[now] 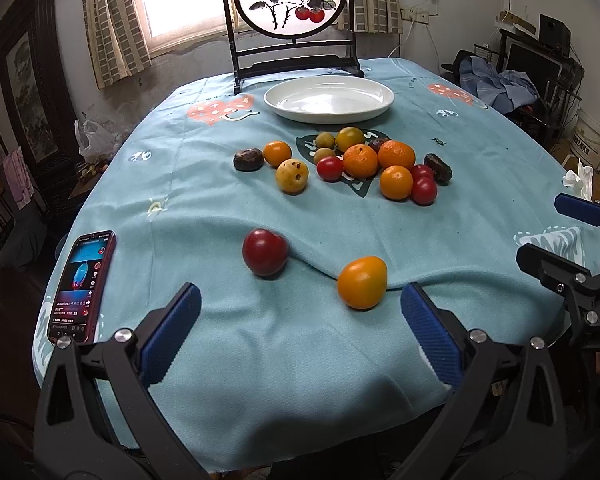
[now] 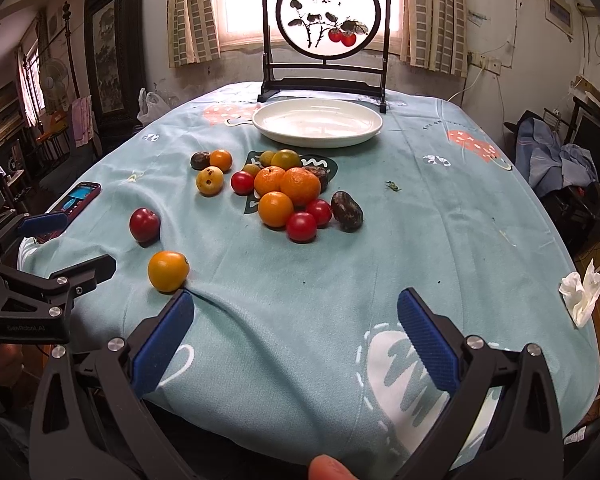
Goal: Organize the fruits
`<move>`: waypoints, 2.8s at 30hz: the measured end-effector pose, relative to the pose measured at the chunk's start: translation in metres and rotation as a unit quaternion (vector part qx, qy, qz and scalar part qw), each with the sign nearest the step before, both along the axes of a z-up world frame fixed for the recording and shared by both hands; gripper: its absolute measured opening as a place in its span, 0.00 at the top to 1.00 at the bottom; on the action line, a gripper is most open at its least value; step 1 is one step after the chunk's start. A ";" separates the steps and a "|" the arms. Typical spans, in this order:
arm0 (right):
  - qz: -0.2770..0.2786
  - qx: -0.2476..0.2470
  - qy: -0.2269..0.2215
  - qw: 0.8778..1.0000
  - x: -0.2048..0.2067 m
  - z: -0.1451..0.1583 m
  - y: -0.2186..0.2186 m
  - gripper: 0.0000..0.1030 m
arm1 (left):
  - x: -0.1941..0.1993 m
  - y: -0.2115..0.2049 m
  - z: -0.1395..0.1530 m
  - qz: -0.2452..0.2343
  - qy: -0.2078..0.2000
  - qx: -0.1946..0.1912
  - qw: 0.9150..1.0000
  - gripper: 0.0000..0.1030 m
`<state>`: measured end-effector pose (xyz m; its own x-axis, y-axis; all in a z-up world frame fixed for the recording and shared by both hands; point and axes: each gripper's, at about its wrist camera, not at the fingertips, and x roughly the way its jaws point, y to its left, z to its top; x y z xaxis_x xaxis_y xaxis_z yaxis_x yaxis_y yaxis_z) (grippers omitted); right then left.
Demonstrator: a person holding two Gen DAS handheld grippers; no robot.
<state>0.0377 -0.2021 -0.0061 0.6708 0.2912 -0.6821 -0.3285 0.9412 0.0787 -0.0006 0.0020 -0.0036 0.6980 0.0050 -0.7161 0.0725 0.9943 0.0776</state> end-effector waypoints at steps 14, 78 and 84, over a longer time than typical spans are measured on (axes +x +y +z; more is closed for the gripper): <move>0.002 -0.001 0.002 1.000 -0.001 -0.005 0.002 0.01 | 0.000 0.001 -0.001 0.000 0.000 0.000 1.000 0.02; 0.229 0.075 0.080 0.967 0.046 -0.051 0.100 0.38 | 0.067 0.080 -0.042 -0.034 0.022 -0.080 0.996 0.21; 0.221 0.081 0.081 0.968 0.049 -0.055 0.097 0.58 | 0.075 0.071 -0.046 -0.054 0.032 -0.082 0.995 0.29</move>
<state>0.0872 -0.1056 -0.0608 0.3431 0.6380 -0.6894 -0.6680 0.6817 0.2984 0.0746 0.0731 -0.0495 0.6410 -0.1885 -0.7440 0.1789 0.9794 -0.0940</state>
